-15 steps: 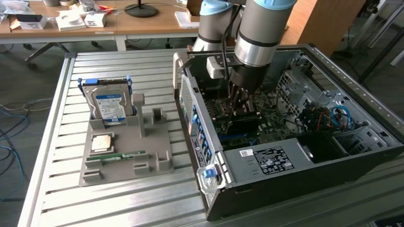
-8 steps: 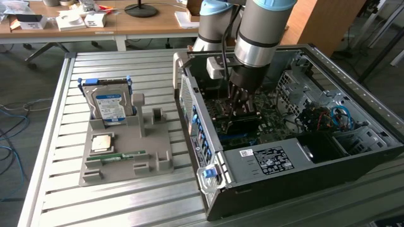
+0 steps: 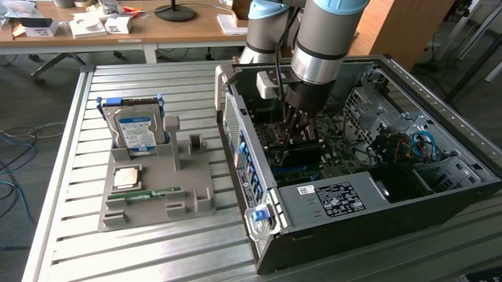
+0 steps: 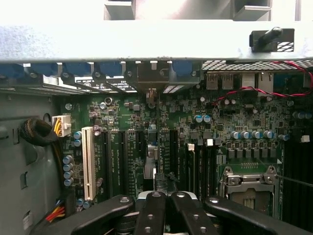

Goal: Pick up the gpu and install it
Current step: 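Press down on the gpu until it lock into place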

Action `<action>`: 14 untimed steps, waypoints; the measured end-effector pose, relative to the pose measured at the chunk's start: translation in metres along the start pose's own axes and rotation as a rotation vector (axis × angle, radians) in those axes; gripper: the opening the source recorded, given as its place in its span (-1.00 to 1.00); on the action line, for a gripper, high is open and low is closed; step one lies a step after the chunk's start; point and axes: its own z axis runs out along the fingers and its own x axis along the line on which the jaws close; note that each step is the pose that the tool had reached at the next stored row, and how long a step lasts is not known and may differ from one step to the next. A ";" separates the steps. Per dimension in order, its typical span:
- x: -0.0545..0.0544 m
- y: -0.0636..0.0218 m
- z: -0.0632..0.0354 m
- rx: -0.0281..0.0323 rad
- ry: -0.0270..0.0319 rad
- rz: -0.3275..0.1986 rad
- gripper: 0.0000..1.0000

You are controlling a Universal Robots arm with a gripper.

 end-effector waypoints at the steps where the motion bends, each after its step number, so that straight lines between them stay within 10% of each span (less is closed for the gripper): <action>1: 0.000 0.0000 0.0000 0.0000 0.0000 0.000 -0.79; 14: 0.000 0.0004 0.0017 0.0001 0.0001 0.000 -0.79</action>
